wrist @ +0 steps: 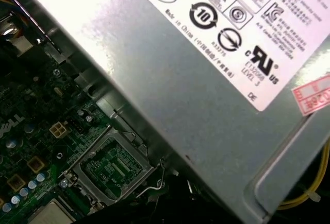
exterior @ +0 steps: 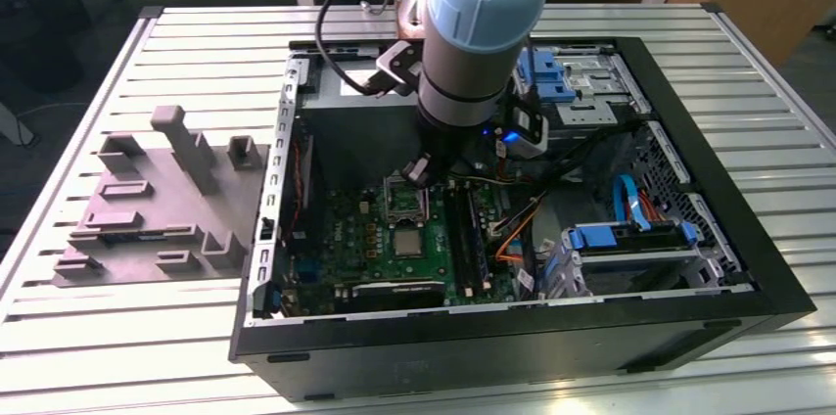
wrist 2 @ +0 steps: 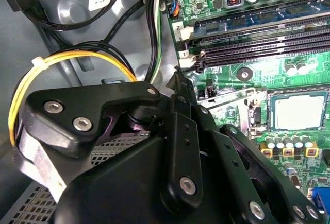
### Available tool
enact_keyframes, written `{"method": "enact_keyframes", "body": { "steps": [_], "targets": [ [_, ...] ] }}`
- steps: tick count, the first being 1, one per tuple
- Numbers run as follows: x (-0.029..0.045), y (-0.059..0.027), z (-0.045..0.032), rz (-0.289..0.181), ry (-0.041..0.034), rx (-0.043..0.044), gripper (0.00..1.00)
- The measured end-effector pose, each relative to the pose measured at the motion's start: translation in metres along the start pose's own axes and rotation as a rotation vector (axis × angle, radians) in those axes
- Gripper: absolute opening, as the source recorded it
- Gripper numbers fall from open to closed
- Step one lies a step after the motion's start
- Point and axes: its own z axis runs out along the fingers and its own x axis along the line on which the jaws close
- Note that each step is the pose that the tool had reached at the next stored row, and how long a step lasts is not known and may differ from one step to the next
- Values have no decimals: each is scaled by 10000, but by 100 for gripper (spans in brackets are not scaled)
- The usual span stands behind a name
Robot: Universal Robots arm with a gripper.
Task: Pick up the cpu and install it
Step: 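Close the cpu cover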
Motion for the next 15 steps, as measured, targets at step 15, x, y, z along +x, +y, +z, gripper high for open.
{"method": "enact_keyframes", "body": {
  "steps": [15],
  "targets": [
    [3,5,27,6,14,-12,11]
  ]
}}
